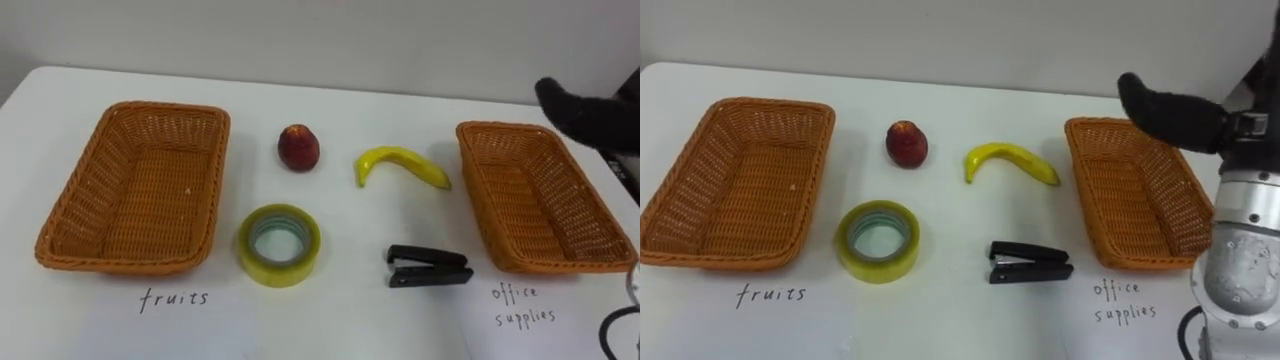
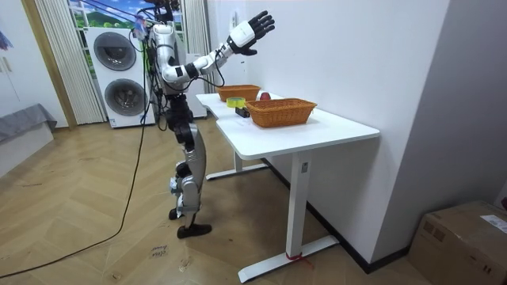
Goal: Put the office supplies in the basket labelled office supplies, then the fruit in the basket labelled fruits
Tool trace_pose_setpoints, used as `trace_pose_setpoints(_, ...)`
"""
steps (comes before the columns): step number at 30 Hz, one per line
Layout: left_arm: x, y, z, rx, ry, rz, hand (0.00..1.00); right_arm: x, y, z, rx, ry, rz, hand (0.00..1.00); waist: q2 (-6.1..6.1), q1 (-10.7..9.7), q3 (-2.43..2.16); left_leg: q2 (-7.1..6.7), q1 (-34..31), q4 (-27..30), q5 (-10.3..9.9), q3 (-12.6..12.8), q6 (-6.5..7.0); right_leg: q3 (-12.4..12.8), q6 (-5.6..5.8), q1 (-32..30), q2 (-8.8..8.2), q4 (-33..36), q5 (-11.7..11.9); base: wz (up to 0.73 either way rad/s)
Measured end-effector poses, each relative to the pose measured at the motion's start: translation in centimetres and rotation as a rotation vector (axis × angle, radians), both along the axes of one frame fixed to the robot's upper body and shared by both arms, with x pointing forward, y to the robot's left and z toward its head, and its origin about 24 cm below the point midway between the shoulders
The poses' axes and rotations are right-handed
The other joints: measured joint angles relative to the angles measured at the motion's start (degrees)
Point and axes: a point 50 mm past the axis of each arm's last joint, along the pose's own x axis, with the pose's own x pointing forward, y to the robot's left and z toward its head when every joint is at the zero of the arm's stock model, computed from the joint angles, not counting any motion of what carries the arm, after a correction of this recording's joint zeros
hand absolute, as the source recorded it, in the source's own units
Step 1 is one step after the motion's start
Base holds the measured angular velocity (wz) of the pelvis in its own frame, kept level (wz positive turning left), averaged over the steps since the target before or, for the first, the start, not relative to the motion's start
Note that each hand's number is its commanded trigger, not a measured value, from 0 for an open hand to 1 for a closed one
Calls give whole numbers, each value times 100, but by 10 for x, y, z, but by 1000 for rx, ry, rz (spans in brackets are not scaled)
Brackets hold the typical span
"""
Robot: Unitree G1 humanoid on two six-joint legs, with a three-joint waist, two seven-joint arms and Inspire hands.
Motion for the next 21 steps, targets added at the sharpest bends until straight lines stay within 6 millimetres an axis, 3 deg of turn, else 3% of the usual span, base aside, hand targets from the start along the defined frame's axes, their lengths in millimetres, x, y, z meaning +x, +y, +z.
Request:
trace_pose_setpoints(14, 11, -2, 0, -40, -4, -51, 0, 8, 18, -49, -106, 413, 213, 0, 38, 6, -19, -3, -39, 12, 1, -9, 0, 30, -1, -39, 6, 1, 6, 0)
trace_pose_setpoints(21, 12, -1, 0, -42, -6, -54, 0, 8, 19, -59, -194, 542, 258, 0, 30, 125, -27, -4, -33, 19, 1, -4, 1, 73, -1, -35, 11, 8, 8, 0)
